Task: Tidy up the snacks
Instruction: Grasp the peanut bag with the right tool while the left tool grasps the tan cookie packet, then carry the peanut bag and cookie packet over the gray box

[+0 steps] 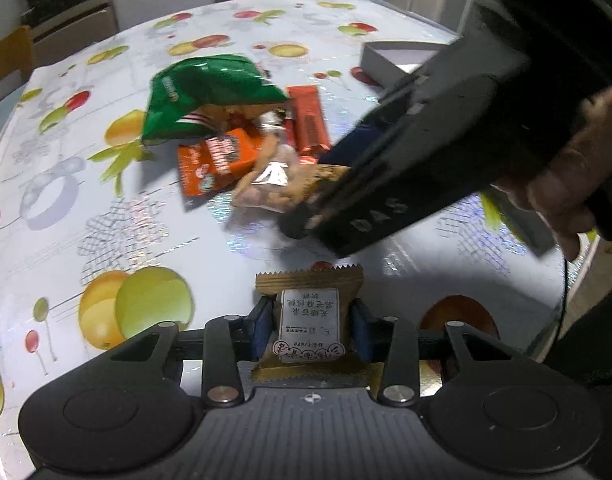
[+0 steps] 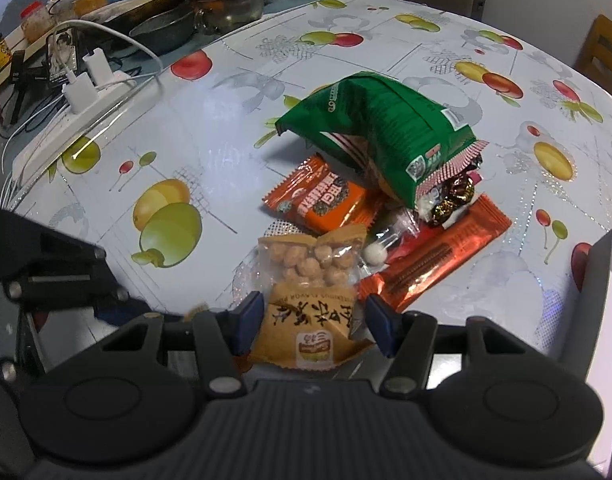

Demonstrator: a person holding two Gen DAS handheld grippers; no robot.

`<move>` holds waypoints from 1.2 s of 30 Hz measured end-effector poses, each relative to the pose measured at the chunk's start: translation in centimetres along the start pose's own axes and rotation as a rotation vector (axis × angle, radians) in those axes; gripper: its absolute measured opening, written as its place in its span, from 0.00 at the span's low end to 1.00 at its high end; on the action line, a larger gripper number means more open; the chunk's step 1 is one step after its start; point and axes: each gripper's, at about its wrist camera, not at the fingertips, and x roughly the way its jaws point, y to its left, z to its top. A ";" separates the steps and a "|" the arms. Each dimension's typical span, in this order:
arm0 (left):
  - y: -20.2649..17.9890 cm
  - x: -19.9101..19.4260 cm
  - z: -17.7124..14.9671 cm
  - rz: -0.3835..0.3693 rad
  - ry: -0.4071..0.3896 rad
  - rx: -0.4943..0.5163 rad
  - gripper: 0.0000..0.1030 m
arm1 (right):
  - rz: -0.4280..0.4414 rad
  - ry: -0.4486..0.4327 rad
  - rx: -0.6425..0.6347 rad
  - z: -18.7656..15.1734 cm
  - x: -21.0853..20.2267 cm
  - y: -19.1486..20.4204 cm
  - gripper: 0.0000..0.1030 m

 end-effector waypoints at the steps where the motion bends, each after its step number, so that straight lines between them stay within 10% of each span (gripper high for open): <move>1: 0.2 0.0 0.0 0.007 0.000 -0.010 0.40 | 0.008 -0.002 0.002 0.0 0.0 0.0 0.47; 36: 1.1 -0.8 4.1 0.066 -0.105 0.010 0.37 | -0.049 -0.157 0.138 -1.0 -6.0 -3.4 0.39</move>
